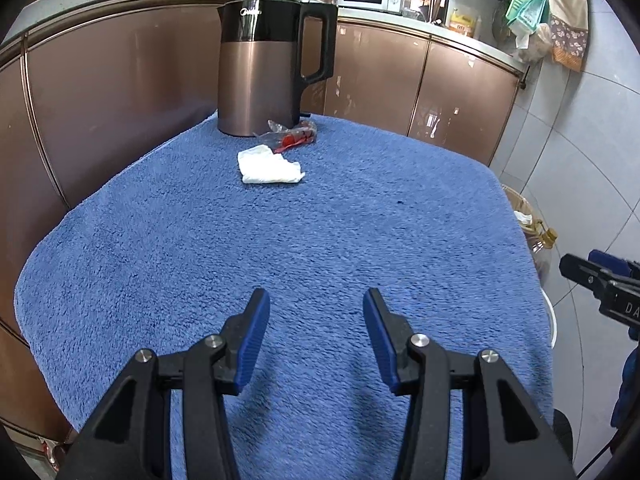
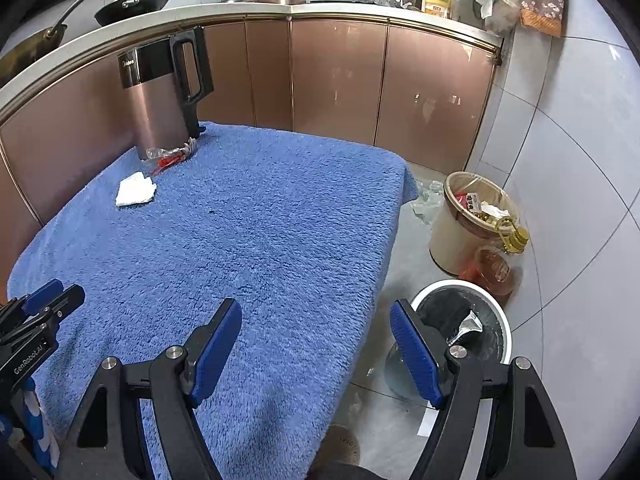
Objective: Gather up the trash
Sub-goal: 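Move both tools back over the towel toward the tissue and clear bag, then grasp the white tissue with the left tool while the right grasps the clear red-taped bag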
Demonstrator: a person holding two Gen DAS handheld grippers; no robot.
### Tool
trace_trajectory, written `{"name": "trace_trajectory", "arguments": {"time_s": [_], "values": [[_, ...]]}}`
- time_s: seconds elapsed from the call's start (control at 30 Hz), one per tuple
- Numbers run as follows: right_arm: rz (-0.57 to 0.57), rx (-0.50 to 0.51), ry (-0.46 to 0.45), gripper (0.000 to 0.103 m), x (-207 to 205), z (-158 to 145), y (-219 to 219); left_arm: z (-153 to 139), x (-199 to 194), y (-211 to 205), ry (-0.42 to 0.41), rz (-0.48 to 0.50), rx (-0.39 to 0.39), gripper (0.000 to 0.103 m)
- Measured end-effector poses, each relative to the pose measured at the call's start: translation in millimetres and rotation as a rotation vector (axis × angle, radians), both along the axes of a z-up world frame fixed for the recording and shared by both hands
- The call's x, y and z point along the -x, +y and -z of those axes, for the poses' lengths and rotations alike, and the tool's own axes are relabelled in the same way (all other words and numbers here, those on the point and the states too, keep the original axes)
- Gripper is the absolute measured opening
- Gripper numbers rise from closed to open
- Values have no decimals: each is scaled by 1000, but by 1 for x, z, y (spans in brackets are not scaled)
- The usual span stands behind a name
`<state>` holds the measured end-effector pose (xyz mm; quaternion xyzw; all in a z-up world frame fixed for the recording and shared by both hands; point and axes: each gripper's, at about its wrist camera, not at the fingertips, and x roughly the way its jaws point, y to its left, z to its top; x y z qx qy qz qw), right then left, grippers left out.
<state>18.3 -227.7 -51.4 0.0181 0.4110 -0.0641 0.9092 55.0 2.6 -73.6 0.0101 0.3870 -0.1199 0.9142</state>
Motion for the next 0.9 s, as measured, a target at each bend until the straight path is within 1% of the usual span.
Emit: {"name": "trace_trajectory", "arguments": {"time_s": [0.13,0.23,0.33,0.4,0.53,0.63,0.73,0.8,0.9], "values": [[-31,10,2,75,-17,-1,5,5,-17,8,18,4,-9,47],[-63,20,-7,75,-37,-5,11,6,-37,23,22,-23,-4,47],[-107,-1,-15,75,-62,-9,17,3,-61,39,15,-57,4,47],[-133,-19,-16,75,-82,-10,22,1,-84,46,14,-65,1,51],[-186,-53,-11,75,-128,-9,34,1,-133,46,44,-40,22,52],[-230,-123,-4,75,-166,-5,45,8,-166,47,92,-27,80,51],[-264,-234,23,75,-212,4,55,23,-199,46,152,-23,135,51],[-275,-279,42,75,-237,9,63,30,-210,45,163,-19,155,51],[-293,-353,84,75,-278,22,77,36,-215,41,164,14,180,51]]}}
